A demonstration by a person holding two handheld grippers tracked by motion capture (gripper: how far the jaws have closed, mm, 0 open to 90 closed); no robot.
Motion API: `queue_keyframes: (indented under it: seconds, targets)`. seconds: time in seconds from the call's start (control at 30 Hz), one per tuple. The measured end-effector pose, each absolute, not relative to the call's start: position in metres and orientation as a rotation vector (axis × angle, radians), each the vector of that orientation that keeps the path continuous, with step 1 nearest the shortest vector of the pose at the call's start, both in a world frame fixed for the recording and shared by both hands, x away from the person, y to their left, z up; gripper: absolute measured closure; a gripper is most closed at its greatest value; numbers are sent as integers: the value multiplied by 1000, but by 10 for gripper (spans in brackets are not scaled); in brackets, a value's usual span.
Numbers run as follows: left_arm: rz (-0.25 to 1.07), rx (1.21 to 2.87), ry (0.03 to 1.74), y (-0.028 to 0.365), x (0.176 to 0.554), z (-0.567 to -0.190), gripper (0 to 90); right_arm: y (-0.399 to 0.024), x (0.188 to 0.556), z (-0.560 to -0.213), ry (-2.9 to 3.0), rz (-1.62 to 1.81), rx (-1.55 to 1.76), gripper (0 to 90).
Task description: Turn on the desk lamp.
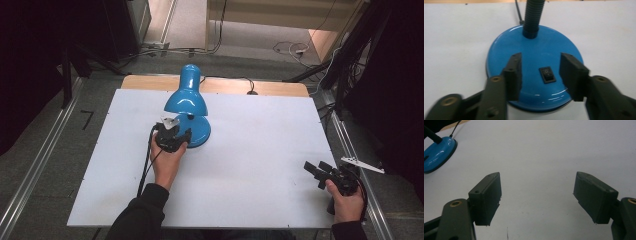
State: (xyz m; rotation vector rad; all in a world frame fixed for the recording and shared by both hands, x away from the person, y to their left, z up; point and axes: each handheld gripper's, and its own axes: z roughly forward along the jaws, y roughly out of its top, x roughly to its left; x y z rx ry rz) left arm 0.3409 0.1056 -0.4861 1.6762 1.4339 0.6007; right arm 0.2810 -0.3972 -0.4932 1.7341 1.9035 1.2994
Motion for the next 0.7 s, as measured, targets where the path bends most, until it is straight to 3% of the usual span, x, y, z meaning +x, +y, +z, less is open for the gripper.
queue_keyframes:
  seconds: [0.37,0.7]
  targets:
    - [587,1687,1423,102,346,-494,853,-397,281,-494,1905,1298,1735,208]
    - [576,1698,1413,100,348,-497,900,-397,282,-494,1906,1297,1733,209]
